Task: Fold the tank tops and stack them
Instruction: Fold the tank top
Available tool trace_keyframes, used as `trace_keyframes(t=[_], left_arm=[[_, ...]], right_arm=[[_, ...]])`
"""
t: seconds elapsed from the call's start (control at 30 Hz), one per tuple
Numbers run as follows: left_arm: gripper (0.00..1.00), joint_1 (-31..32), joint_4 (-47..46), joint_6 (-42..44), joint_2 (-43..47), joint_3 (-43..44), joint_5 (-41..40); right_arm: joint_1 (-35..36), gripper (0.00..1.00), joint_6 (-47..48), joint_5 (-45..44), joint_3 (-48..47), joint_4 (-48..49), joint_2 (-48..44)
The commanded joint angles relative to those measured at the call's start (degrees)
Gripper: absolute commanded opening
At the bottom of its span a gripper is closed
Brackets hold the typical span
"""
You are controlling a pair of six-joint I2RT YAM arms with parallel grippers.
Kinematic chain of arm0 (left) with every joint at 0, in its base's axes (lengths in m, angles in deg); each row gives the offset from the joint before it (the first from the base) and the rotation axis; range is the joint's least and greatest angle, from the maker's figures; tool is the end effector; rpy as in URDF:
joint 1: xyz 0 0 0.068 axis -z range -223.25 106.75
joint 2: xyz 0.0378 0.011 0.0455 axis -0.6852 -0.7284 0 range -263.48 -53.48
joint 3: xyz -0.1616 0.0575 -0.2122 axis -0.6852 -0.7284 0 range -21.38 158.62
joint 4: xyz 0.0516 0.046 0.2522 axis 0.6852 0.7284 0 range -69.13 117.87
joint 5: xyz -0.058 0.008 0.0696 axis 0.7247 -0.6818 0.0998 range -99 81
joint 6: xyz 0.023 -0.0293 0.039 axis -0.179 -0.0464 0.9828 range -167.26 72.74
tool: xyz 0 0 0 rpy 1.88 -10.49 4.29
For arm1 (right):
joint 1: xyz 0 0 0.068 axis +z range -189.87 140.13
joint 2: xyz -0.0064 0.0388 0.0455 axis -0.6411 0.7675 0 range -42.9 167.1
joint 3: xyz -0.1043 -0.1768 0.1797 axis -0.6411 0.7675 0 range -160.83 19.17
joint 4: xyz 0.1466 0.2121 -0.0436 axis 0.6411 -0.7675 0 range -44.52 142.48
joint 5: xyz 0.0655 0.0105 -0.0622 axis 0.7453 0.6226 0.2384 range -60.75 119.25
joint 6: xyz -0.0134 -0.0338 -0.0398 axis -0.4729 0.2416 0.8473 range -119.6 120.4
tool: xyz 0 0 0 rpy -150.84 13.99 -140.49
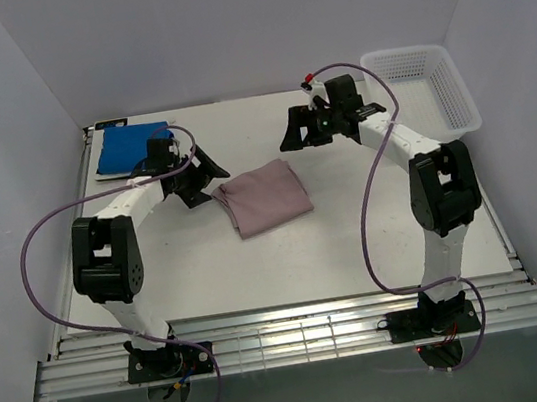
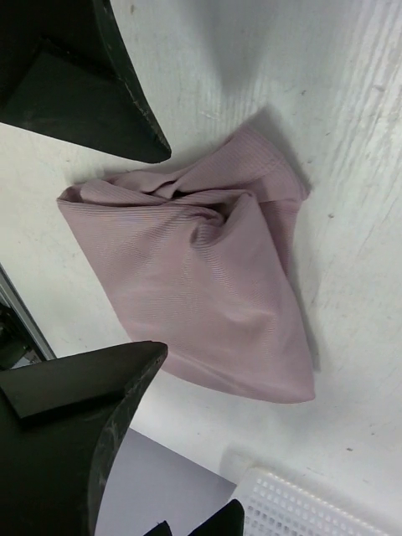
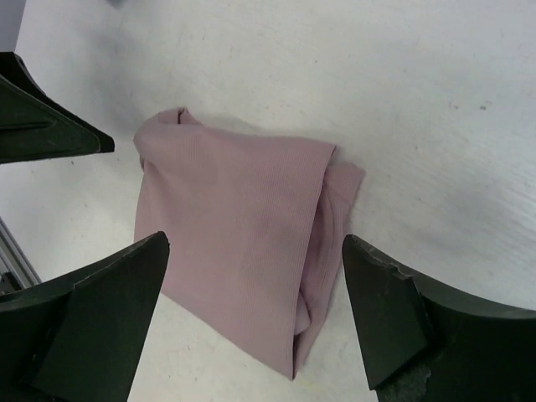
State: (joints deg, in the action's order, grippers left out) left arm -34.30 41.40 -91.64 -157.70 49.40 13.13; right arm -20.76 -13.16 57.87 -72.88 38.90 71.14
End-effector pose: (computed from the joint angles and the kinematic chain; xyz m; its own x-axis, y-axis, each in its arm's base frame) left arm 0.3785 -0.0732 0.1980 -0.8248 -0.5260 -0.2073 -0.2993 0.7174 -0.6291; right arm 0.4317 0.1676 0.2574 -0.6880 -0.0206 -0.7254 -0.5084 0.7269 0.4616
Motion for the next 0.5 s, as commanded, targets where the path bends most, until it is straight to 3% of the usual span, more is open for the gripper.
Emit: trace_keyframes(t=[0.0,0.23,0.47], left_arm=[[0.98,0.19,-2.25,3.94,6.57,-4.58,1.68],[0.98,1.86,-6.37,11.68,4.22,-10.31,7.21],[0.98,2.04,-10.25,11.95,-0.54,-10.41,7.75]], right_arm=[[-0.13,0.90,1.26,-0.05,5.55,0.66,-8.72],[-0.13,0.90,0.91,0.56,19.70,2.16,-19.11],[-0.13,0.90,2.31,-1.02,21.91,0.14,-23.95]])
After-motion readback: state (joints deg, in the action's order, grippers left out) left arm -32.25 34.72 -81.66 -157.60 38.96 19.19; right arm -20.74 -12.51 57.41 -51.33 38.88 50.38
